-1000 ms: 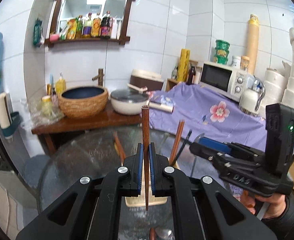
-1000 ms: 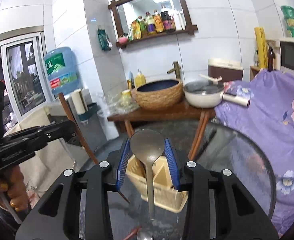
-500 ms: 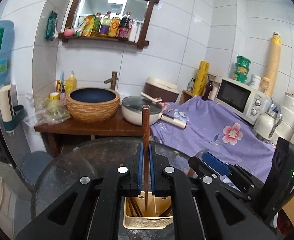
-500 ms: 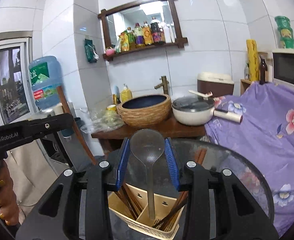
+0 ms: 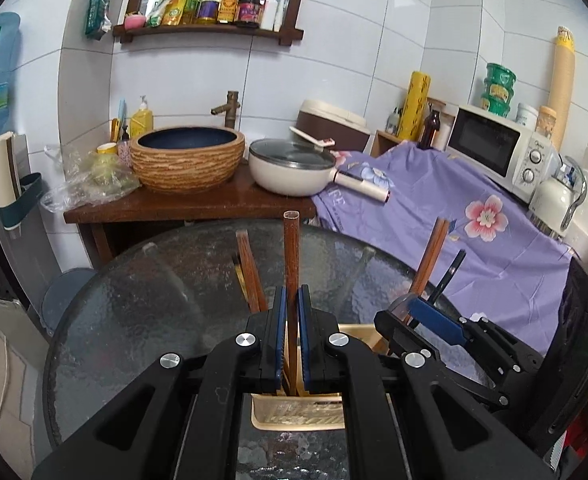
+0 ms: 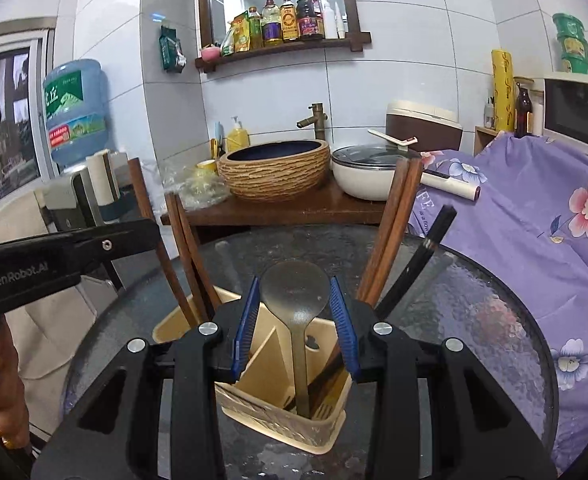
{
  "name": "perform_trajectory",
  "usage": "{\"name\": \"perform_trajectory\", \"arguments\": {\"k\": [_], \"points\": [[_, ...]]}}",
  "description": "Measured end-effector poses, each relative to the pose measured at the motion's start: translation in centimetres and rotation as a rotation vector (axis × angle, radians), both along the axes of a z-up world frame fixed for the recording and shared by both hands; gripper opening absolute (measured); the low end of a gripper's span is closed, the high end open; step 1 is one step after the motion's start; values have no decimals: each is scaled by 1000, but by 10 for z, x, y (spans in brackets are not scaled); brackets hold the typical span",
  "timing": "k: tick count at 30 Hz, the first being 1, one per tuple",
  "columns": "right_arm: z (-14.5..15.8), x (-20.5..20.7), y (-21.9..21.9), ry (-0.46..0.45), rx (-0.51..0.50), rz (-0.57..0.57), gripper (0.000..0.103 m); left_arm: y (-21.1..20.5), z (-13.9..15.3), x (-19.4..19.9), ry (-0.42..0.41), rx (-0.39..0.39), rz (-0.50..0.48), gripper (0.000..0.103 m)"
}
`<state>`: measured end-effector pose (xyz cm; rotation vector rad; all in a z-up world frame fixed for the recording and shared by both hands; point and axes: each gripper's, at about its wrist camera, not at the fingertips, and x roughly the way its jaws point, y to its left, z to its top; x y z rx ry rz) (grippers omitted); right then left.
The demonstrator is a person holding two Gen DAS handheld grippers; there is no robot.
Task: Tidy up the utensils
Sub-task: 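Release the chopstick and spoon into the caddy by opening both tools, then withdraw both tools from the caddy back to the remaining spoons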
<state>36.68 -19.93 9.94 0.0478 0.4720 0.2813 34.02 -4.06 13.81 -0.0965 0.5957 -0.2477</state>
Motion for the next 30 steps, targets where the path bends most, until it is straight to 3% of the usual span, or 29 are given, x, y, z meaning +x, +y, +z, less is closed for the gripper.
{"name": "perform_trajectory", "arguments": {"k": [5, 9, 12, 14, 17, 21, 25, 27, 30], "points": [[-18, -7, 4, 2, -58, 1, 37, 2, -20, 4, 39, 7, 5, 6], [-26, -9, 3, 7, -67, -3, 37, 2, -22, 0, 16, 36, 18, 6], [-28, -11, 1, 5, -67, -2, 44, 2, -21, -2, 15, 41, 9, 6], [-27, -16, 1, -19, -72, -4, 58, 2, -21, -4, 13, 37, 2, 7], [-24, -29, -2, -54, -83, 0, 61, 4, -19, -12, -3, 45, -1, 18], [-24, -49, -7, -65, -95, 18, 63, 14, -19, -32, -36, 34, 6, 55], [-34, -67, -8, -28, -108, 56, 64, 23, -21, -44, -36, 22, 9, 63], [-42, -75, -8, 11, -106, 73, 64, 29, -24, -55, -38, 2, 1, 70], [-63, -86, -6, 100, -123, 121, 64, 30, -34, -73, -42, 32, -9, 78]]}}
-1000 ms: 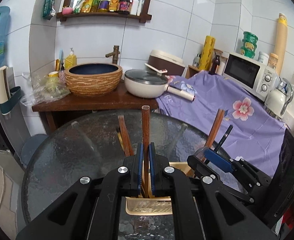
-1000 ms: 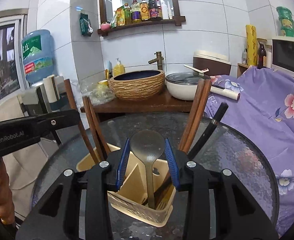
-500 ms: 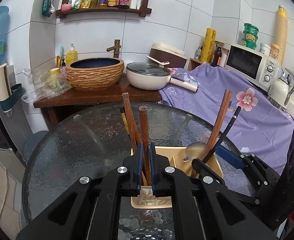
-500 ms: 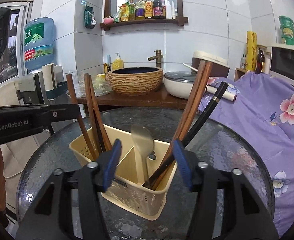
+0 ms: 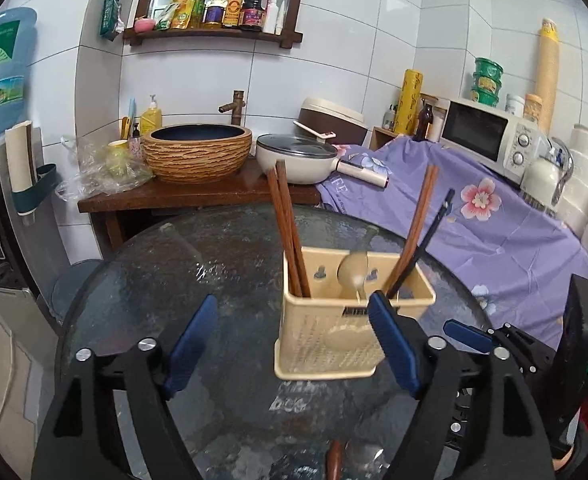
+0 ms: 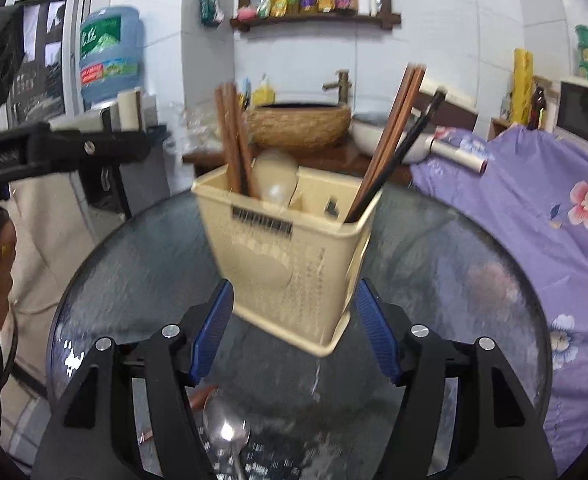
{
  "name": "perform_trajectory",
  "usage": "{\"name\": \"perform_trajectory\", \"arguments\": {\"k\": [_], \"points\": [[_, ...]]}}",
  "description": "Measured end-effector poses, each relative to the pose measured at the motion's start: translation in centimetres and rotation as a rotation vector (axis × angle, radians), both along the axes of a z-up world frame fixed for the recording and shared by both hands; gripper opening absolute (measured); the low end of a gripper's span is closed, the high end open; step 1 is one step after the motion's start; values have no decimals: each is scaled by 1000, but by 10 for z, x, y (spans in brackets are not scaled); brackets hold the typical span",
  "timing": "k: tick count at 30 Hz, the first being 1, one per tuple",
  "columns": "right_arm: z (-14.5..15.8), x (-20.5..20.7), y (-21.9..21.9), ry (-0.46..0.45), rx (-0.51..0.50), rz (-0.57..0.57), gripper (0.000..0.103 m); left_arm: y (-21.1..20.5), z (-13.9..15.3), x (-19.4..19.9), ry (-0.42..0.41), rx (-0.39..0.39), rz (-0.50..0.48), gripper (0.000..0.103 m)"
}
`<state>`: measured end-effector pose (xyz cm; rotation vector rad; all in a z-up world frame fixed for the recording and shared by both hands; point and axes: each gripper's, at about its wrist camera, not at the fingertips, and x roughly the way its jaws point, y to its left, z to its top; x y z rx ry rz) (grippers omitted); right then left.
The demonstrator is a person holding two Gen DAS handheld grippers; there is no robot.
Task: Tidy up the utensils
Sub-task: 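Withdraw both tools from the caddy back to the remaining spoons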
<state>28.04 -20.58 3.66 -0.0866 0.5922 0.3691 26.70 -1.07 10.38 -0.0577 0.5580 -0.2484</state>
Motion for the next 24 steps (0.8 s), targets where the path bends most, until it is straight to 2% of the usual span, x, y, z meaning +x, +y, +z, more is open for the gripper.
{"name": "perform_trajectory", "arguments": {"k": [3, 7, 10, 16, 20, 24], "points": [[-21, -10, 7, 74, -40, 48, 64, -1, -22, -12, 31, 64, -7, 81], [-53, -23, 19, 180, -86, 118, 64, 4, -62, -22, 133, 103, -21, 81], [-69, -31, 27, 227, -122, 148, 64, 11, -85, -30, 179, 122, -10, 81], [-91, -36, 38, 302, -166, 153, 64, 14, -114, -42, 250, 148, -29, 81], [-96, -34, 41, 343, -146, 164, 64, 12, -122, -47, 271, 158, -52, 81], [-97, -31, 46, 342, -175, 156, 64, 11, -126, -51, 280, 165, -61, 80]]}}
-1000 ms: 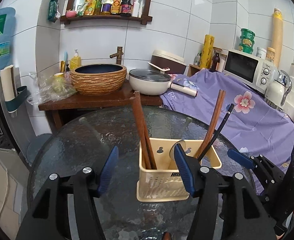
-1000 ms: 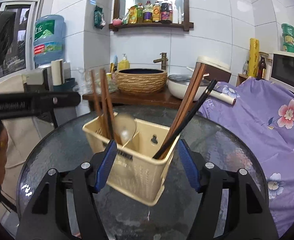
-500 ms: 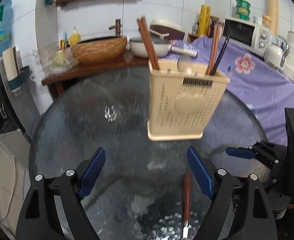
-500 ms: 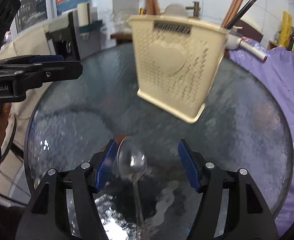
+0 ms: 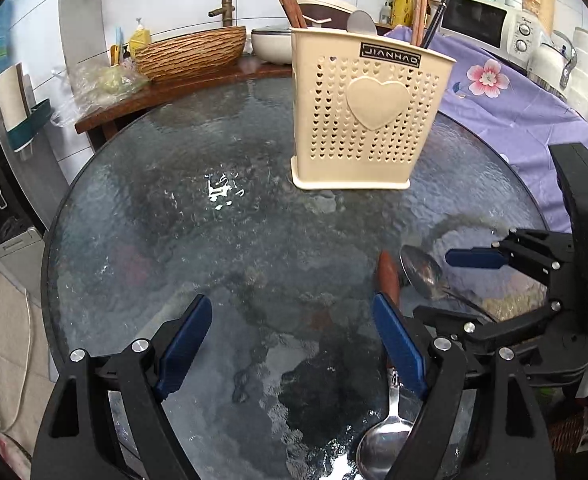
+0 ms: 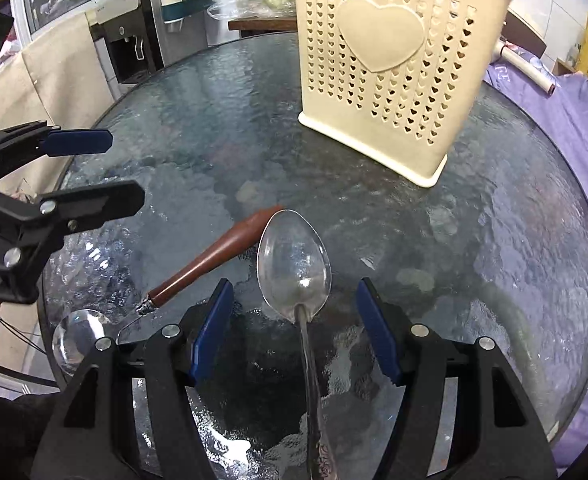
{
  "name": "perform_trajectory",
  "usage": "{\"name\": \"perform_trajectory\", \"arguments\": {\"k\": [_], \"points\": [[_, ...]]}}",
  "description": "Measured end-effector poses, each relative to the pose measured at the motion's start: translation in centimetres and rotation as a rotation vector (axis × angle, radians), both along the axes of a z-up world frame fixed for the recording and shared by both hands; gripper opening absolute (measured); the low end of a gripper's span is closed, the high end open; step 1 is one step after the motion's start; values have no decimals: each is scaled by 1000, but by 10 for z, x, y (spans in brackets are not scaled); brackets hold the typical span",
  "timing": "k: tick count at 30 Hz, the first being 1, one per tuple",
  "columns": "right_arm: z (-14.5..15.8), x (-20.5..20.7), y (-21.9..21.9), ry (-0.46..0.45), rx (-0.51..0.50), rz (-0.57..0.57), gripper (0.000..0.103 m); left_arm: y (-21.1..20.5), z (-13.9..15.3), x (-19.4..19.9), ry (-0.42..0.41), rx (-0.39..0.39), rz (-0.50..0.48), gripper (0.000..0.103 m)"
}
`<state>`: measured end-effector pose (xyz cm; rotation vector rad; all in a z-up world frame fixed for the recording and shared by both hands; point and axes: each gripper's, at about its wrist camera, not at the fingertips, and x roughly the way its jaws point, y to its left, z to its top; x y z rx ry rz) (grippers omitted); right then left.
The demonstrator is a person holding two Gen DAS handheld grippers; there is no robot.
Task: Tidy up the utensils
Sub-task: 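Withdraw both tools from the caddy back to the remaining spoons, then grasp the wooden-handled spoon with the left tool while the right tool grasps a metal spoon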
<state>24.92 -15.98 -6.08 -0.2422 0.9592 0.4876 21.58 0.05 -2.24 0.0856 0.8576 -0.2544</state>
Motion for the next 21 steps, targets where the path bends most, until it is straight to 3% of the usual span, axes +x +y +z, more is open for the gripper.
{"name": "perform_trajectory", "arguments": {"k": [9, 13, 21], "points": [[0, 10, 7, 0, -4, -12, 50, -1, -7, -3, 22, 3, 5, 79], [1, 14, 12, -5, -4, -11, 39, -3, -10, -3, 28, 7, -1, 79], [1, 18, 6, -1, 27, -37, 39, -18, -13, -3, 42, 22, -46, 75]]}}
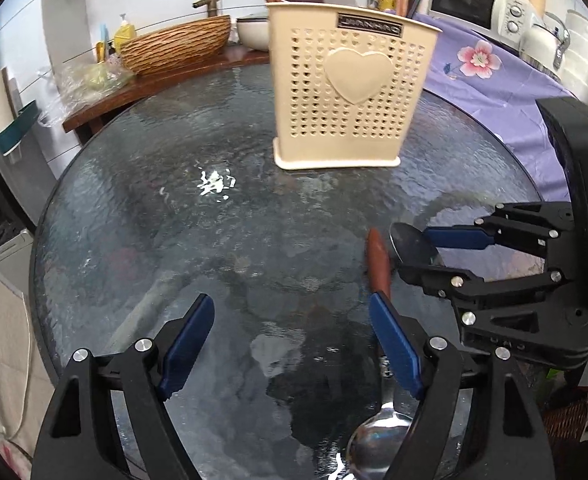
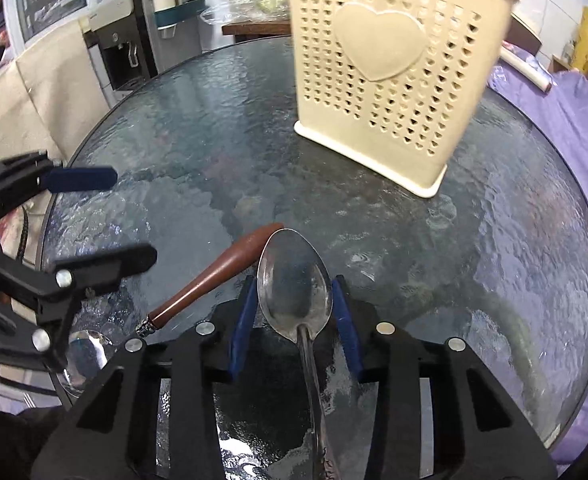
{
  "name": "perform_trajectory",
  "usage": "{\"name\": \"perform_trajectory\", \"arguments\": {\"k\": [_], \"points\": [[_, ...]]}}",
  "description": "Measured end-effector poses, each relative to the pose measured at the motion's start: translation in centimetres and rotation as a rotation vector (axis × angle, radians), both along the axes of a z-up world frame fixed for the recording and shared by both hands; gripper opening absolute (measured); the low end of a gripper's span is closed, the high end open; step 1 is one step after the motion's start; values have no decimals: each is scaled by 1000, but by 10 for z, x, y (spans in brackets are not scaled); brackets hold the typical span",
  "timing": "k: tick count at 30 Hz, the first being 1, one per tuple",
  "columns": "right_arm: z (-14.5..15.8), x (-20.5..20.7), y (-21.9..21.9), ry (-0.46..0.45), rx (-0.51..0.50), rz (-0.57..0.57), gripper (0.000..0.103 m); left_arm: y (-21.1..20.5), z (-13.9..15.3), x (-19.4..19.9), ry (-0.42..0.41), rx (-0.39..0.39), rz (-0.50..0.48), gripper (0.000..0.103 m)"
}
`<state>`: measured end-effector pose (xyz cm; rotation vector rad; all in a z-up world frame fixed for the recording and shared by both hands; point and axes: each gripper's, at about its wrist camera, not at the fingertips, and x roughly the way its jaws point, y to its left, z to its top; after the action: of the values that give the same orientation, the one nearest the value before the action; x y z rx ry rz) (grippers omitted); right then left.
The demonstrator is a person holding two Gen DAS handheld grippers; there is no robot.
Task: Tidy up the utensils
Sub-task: 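Grasp the wooden-handled spoon with the left tool while the right tool grasps a metal spoon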
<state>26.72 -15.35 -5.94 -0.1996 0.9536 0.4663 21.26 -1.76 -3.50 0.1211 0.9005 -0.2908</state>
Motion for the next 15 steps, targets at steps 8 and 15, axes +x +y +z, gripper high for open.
{"name": "perform_trajectory", "arguments": {"k": [8, 15], "points": [[9, 8, -36, 7, 108, -113, 39, -22, -3, -1, 36, -11, -79, 69], [23, 8, -49, -20, 156, -161, 39, -50, -11, 12, 71, 32, -149, 48]]}}
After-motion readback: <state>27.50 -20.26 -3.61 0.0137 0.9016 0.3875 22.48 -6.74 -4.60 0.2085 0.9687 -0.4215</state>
